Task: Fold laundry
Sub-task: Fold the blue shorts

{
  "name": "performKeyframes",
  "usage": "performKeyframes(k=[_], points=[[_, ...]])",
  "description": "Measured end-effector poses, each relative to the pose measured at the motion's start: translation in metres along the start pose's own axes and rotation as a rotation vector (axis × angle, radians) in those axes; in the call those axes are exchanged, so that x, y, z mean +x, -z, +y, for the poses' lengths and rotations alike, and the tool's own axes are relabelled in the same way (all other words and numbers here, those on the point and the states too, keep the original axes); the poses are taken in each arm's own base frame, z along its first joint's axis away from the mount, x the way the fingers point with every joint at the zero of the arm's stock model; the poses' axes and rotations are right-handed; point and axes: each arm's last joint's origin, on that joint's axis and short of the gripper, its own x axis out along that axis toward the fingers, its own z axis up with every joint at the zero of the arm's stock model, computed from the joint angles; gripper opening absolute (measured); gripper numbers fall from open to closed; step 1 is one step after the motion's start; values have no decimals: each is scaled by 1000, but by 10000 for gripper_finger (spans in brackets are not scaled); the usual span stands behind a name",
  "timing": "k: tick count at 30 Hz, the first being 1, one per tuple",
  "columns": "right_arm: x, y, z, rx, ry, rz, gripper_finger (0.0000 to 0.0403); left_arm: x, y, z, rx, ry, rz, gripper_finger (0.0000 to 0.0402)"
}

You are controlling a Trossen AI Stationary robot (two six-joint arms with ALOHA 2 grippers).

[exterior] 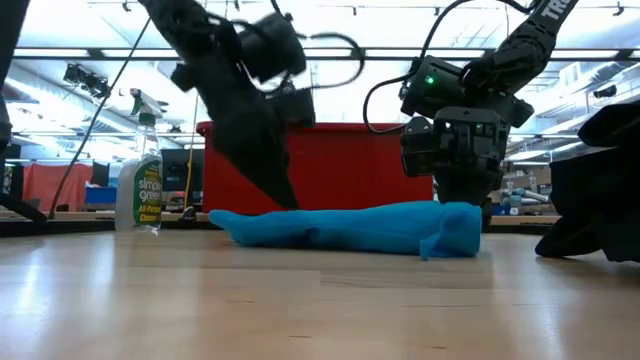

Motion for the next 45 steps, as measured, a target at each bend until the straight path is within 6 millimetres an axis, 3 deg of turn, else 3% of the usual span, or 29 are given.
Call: performKeyframes(k=[5,15,27,31,37,42,45], points=[[-3,0,3,51,-33,6,21,21,11,3,-50,-46,79,183],[-34,-2,16,197,-137,-30,24,24,13,0,-17,-44,93,182],[-38,7,-7,253,-48,-31,34,24,13,0,1,-42,98,182],[-36,10,-14,234,-14,-59,67,24,13,0,1,-42,98,182],[-39,13,-29,250,36,-68,151,24,13,0,0,-42,99,182],[-50,16,-45,298,80,8,222,23,13,0,-23,-42,98,182],[-62,13,-46,295,122,28,244,17,12,1,-69,-46,91,182]])
